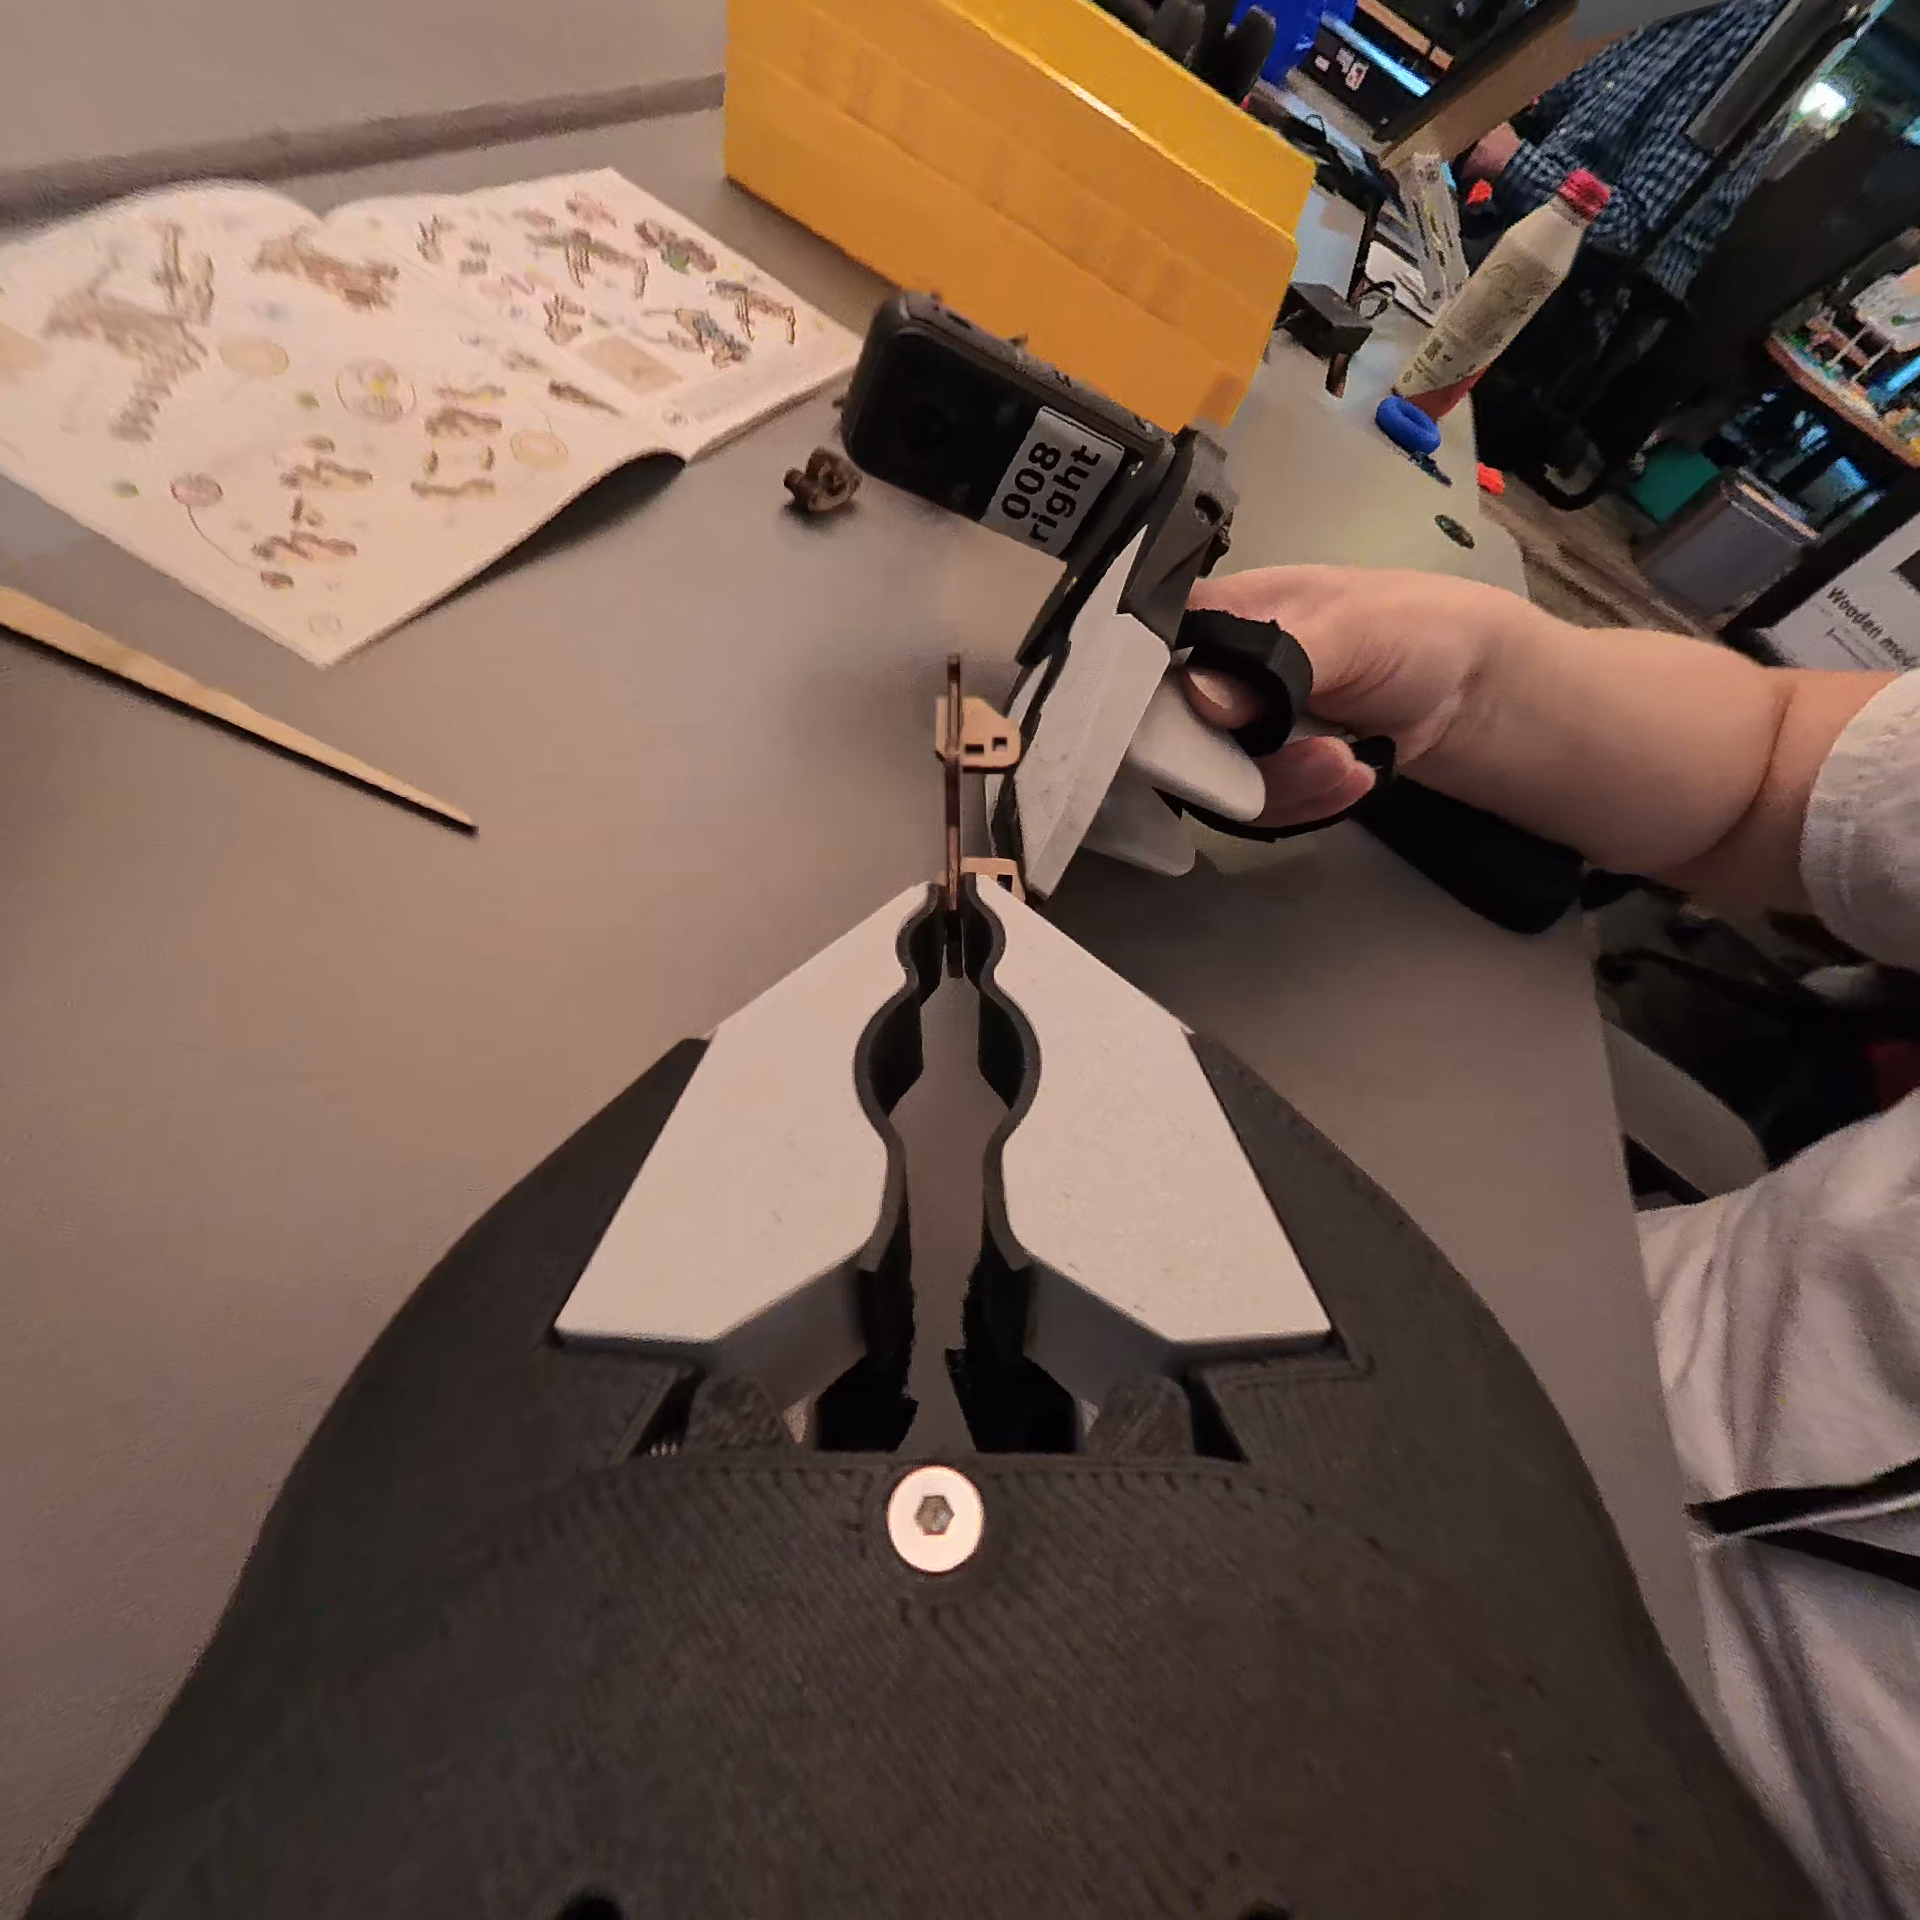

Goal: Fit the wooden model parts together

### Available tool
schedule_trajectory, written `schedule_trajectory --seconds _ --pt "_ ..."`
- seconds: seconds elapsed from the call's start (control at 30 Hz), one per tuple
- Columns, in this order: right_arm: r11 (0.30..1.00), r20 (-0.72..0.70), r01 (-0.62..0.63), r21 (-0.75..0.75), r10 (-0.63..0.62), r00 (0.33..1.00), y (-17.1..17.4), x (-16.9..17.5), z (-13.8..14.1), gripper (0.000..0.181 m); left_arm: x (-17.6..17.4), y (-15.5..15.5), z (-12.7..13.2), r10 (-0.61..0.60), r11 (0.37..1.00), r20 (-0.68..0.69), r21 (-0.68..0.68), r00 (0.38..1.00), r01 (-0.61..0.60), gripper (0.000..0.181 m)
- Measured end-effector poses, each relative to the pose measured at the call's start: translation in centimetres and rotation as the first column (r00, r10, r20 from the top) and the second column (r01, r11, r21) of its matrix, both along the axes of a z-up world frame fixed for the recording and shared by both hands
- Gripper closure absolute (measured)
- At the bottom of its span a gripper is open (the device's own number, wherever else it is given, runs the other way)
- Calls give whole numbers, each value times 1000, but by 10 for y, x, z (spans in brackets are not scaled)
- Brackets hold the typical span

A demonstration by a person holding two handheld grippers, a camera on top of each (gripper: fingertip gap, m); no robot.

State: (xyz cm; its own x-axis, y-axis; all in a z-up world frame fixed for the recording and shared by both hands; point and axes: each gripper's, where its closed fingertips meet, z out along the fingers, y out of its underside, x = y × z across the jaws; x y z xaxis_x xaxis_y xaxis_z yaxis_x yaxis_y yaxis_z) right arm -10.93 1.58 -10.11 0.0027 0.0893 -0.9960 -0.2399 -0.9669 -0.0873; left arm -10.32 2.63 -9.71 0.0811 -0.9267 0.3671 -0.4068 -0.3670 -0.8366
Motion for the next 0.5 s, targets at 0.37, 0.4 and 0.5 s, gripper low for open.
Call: schedule_trajectory --seconds 0.37,0.4,0.5 --pt "998 -53 6 -65 -9 999 2 0 -4 179 0 2 -6 5 998 1 -57 1000 -5 181" --pt "999 -65 10 -49 -13 998 3 0 -1 179 0 2 -3 10 998 12 -70 1000 -9 181" --pt "999 -104 27 29 -24 994 5 0 14 179 0 5 13 28 995 96 -94 995 -19 181"
